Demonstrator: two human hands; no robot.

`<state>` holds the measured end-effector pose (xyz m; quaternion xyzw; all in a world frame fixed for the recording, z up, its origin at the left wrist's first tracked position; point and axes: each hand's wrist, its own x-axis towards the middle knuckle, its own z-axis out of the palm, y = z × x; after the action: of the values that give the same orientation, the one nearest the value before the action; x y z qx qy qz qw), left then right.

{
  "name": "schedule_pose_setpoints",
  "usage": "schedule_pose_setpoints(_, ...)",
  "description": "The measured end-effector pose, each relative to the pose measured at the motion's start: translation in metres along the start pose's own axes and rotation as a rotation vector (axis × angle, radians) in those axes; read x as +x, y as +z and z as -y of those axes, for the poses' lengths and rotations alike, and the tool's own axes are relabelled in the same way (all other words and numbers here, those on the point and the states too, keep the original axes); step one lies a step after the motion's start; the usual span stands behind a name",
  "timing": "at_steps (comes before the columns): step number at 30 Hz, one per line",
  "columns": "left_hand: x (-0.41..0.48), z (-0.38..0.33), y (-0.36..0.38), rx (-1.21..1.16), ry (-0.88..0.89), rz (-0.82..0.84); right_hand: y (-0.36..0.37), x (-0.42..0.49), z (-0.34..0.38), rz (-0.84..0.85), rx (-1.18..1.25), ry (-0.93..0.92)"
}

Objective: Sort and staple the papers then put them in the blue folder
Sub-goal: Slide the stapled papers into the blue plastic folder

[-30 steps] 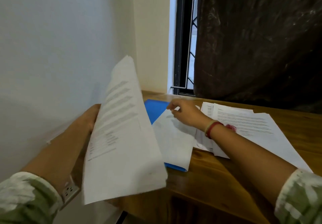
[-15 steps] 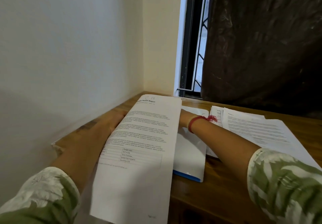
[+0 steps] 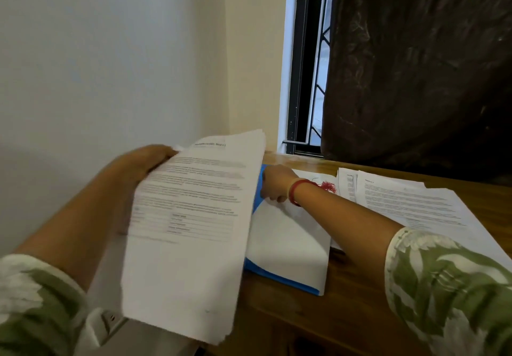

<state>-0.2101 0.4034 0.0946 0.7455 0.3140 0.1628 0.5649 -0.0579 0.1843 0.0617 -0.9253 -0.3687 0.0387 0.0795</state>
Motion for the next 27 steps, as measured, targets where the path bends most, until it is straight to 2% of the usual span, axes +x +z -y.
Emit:
schedule_pose_setpoints(3, 0.015, -0.008, -0.009, 0.388, 0.093, -0.283, 0.002, -0.002, -0.007, -0.046, 0.048, -0.007)
schedule_pose_setpoints(8, 0.02, 0.017, 0.026, 0.819, 0.06, -0.41, 0.007, -0.002, -0.007, -0.102, 0.038, -0.036)
schedule_pose_setpoints(12, 0.015, 0.028, 0.063, 0.882, 0.142, -0.52, 0.005, -0.002, -0.006, -0.057, -0.044, -0.07)
schedule_pose_setpoints(17, 0.02, 0.037, 0.092, 0.922, 0.184, -0.528, -0.006, -0.002, -0.012, 0.151, -0.117, -0.186)
schedule_pose_setpoints(20, 0.026, 0.051, 0.099, 0.884, 0.189, -0.558, -0.018, -0.007, -0.017, 0.22, -0.25, -0.302)
schedule_pose_setpoints(24, 0.033, 0.071, 0.102, 0.885, 0.326, -0.664, -0.021, -0.004, -0.021, 0.185, -0.348, -0.436)
schedule_pose_setpoints(27, 0.035, 0.074, 0.105, 0.969, 0.321, -0.677, -0.02, 0.001, -0.022, 0.144, -0.375, -0.473)
